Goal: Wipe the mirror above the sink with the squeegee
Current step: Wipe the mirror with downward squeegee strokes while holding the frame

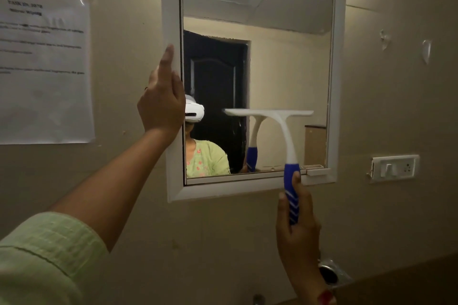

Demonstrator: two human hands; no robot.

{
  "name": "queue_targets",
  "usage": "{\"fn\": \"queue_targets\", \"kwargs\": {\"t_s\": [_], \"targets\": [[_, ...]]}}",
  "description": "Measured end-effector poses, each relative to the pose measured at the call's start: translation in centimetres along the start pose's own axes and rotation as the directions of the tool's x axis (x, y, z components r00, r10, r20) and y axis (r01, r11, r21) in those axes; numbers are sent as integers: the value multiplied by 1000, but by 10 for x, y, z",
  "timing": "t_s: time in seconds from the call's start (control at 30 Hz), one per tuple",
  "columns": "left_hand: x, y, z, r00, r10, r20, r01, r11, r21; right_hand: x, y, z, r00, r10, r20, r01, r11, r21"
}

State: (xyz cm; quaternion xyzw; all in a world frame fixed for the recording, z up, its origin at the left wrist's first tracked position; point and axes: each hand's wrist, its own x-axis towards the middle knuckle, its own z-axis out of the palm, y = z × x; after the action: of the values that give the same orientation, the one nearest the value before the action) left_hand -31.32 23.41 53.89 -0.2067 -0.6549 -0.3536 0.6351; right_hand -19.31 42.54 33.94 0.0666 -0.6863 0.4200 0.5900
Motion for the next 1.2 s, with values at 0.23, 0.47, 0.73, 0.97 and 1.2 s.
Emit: {"fn": "queue_targets", "kwargs": {"t_s": [0.23, 0.47, 0.73, 0.97, 1.2], "targets": [[1, 1, -1, 1000, 9, -10, -9, 1000, -6, 16, -4, 0, 1000, 23, -13, -23, 1000, -2], [0, 1, 1, 999, -12, -33, 13, 999, 32, -23, 8, -5, 998, 60, -25, -61, 996, -61], [0, 1, 0, 1000, -13, -22, 13, 1000, -10, -19, 2, -5, 994, 94, -63, -95, 995, -16], [1, 0, 1, 999, -15, -37, 15, 1000, 2, -50, 4, -7, 984, 161, -83, -159, 987, 26], [1, 1, 1, 998, -24, -51, 25, 1000, 12, -47, 12, -12, 983, 170, -65, -167, 985, 52]]}}
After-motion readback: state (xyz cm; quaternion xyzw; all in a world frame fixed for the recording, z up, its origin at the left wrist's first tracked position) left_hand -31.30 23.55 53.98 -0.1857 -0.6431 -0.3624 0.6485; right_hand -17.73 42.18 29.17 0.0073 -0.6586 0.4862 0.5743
